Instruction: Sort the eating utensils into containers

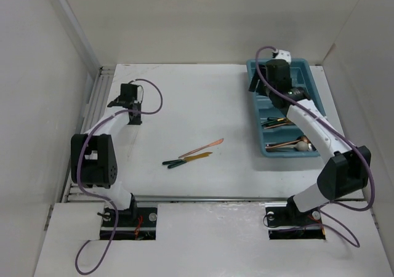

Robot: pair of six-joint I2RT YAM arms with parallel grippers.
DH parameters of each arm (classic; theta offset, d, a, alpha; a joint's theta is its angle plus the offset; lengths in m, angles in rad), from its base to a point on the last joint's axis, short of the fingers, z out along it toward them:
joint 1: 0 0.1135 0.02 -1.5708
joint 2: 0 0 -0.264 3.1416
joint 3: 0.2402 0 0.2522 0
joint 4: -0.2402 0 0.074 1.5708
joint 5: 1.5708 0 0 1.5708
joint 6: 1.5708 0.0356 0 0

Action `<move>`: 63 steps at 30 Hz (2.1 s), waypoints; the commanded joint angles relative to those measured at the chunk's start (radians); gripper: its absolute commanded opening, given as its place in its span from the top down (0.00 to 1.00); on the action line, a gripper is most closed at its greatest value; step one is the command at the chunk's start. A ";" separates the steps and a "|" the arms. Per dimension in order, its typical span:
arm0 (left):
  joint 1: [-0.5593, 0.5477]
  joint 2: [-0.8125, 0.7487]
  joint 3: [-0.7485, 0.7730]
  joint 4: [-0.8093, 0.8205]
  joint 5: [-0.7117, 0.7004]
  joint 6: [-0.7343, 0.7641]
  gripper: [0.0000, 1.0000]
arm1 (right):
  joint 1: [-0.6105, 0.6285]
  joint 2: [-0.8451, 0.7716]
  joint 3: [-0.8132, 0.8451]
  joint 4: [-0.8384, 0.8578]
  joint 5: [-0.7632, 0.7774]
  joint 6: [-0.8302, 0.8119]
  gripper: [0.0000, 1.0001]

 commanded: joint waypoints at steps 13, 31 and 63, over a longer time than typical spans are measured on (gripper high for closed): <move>0.063 0.071 -0.051 -0.032 0.158 0.300 0.65 | 0.165 0.012 -0.003 0.047 0.046 -0.249 0.28; 0.072 0.044 -0.042 -0.021 0.221 0.310 0.68 | 0.165 -0.037 -0.004 0.025 0.084 -0.259 0.30; 0.091 0.058 -0.063 0.072 0.215 0.280 0.68 | 0.174 -0.055 -0.014 -0.013 0.102 -0.259 0.30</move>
